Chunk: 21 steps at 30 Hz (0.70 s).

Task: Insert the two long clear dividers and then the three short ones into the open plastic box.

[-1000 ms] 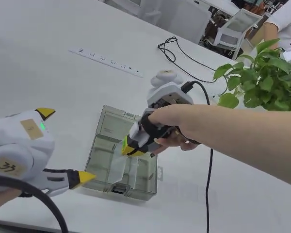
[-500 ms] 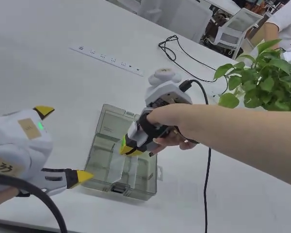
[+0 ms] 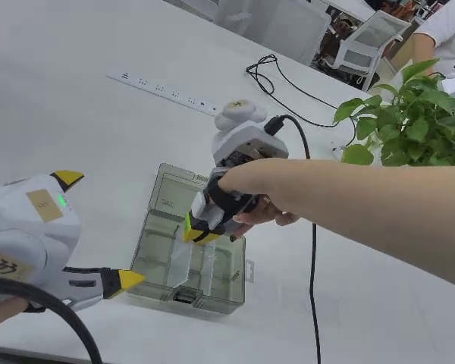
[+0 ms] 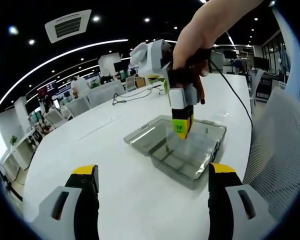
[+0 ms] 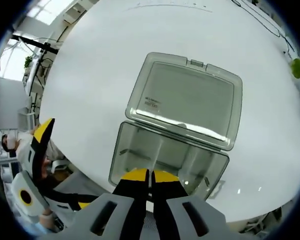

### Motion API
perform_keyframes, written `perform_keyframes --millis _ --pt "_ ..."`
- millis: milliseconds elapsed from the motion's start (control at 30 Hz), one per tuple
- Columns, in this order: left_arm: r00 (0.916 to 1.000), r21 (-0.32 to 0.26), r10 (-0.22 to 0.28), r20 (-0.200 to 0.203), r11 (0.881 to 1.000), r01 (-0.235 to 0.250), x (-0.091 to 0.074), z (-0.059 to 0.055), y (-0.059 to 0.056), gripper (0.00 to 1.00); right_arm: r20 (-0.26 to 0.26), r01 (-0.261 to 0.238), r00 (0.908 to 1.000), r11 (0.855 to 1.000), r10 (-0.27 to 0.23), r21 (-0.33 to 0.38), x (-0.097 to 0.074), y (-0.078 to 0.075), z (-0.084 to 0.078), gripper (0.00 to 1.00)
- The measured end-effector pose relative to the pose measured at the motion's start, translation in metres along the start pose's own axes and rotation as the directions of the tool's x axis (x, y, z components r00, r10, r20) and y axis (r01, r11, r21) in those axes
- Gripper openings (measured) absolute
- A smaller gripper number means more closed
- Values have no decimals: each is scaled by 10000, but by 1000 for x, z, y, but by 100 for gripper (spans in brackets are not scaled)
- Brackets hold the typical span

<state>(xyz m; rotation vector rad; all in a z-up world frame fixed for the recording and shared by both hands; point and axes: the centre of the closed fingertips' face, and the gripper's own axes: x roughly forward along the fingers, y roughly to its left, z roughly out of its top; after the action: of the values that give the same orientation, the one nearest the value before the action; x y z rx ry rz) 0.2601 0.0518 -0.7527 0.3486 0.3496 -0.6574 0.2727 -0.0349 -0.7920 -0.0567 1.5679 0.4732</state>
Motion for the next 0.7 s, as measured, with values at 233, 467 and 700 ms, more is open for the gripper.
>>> perform_keyframes --millis 233,467,700 --pt "10000 52 -28 -46 10000 28 0 -1 0 93 -114 374 9992 9976 -381 -583 5 3 0 4" --pt "10000 51 -23 -46 10000 23 0 -1 0 93 -215 679 9973 9924 -705 -1031 18 -3 7 4" --pt "10000 19 -21 -97 10000 21 1 -3 0 92 -268 905 9952 9889 -943 -1183 23 -7 9 4"
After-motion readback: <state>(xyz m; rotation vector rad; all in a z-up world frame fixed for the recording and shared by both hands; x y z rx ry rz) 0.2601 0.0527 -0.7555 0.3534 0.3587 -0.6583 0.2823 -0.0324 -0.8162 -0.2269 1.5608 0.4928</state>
